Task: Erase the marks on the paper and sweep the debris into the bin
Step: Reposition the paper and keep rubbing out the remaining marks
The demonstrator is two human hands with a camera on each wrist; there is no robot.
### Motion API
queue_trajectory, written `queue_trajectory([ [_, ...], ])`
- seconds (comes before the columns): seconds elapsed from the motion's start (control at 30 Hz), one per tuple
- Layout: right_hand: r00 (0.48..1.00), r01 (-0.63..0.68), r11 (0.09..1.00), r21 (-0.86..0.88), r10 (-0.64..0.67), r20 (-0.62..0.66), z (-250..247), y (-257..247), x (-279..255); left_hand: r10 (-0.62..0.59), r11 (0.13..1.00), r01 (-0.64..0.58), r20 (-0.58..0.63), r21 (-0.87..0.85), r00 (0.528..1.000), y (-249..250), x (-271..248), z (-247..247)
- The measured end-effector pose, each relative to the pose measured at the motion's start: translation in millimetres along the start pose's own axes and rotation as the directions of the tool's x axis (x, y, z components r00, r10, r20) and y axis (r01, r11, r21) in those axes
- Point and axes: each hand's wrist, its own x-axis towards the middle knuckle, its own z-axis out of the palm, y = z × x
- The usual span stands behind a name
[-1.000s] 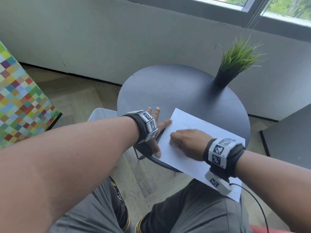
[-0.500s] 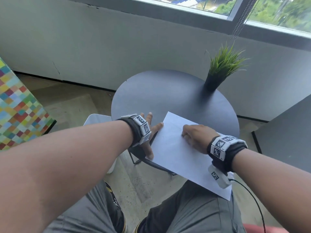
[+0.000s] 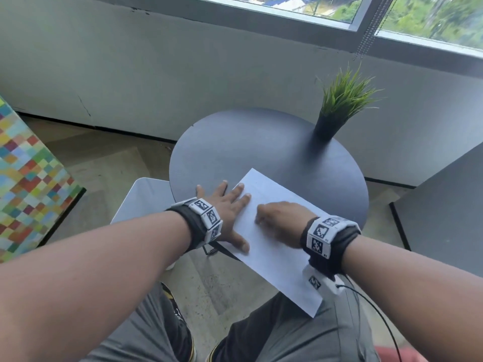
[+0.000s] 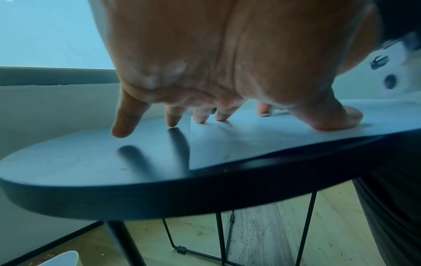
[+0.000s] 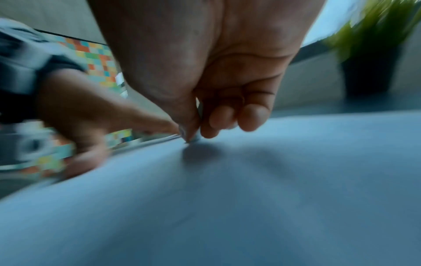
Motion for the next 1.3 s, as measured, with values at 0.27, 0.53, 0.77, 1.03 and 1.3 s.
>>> queue_trajectory([
  [0.27,0.99,0.133,0.99,-0.047,-0.131,0.054,5,-24,-3,-0.022,1.0,0.023,0.009,-0.017,1.0,0,-1,-2],
  [0.53,1.0,0.01,0.999,-0.04,-0.011,-0.029,2,-2,4,-0.039,0.999,0.039,0.02,-0.017,0.999,4,-1,-8],
  [0.77,0.966,-0.23,0.973,-0.032,0.224,-0.127,-10,36,7,-0.048,0.999,0.048,0.061,0.001,0.997,11,-2,-18],
  [1.03,0.998,-0.052,0.998,-0.028,0.051,-0.031,-4,25,-6,-0.062,0.998,0.06,0.054,0.03,0.997,12,3,-17],
  [1.3,0.993,0.116,0.993,-0.029,-0.115,0.015,8,5,-20,-0.066,0.996,0.064,0.034,0.066,0.997,10,6,-17],
])
